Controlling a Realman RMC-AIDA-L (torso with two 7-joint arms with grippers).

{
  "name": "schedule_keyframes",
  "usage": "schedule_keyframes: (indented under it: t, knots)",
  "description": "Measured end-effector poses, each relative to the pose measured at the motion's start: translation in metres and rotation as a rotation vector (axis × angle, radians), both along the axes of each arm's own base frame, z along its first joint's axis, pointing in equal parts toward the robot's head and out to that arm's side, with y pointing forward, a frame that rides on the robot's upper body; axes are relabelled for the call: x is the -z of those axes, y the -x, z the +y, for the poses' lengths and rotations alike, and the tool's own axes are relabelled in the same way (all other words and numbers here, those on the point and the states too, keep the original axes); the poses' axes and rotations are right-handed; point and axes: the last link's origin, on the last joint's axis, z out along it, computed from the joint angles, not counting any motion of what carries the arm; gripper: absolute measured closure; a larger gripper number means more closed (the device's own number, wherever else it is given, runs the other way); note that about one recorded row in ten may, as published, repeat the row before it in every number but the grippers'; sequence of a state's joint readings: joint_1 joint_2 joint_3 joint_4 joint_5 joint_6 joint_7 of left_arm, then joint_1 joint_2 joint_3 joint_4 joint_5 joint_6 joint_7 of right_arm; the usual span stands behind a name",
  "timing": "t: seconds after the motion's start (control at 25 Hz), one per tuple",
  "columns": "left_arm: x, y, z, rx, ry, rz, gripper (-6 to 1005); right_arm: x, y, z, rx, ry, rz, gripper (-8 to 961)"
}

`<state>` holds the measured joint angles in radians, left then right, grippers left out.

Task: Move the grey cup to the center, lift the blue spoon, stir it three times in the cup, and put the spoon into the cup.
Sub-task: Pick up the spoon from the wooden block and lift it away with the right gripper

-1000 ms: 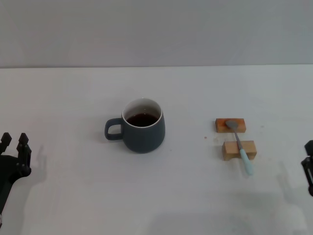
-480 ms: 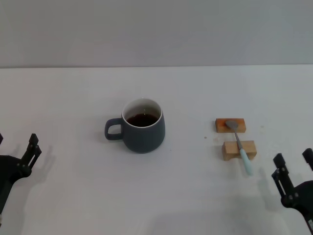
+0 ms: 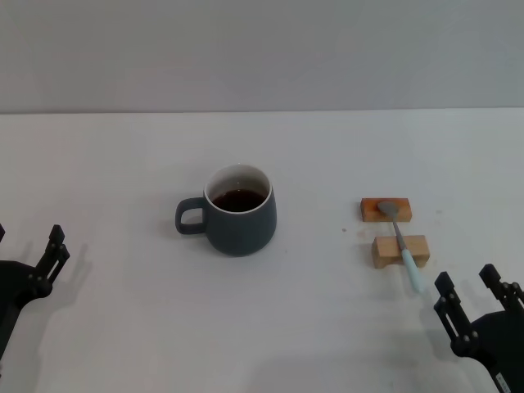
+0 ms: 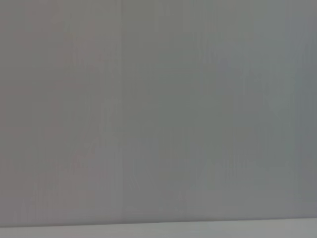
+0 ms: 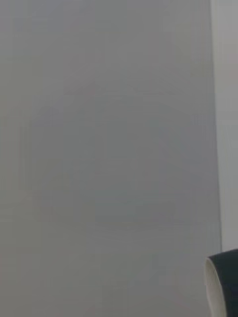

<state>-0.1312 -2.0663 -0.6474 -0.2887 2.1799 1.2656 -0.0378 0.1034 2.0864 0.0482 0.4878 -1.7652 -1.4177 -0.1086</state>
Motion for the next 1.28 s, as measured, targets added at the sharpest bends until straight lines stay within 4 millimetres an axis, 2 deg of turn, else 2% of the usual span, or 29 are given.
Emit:
schedule_keyframes:
  t: [0.6,0.8,1.28]
  knots:
    - [0.0,0.0,0.0,0.002,0.003,0.0,140,-0.001,-0.004,0.001,0.021,0.02,0.061,273]
    - [0.0,0.0,0.001,0.003,0.003,0.001,140,0.003,-0.003,0.004,0.02,0.042,0.053,169]
    - [0.0,0.0,0.001,0.004,0.003,0.0,140,0.01,-0.003,0.013,0.026,0.091,0.036,170]
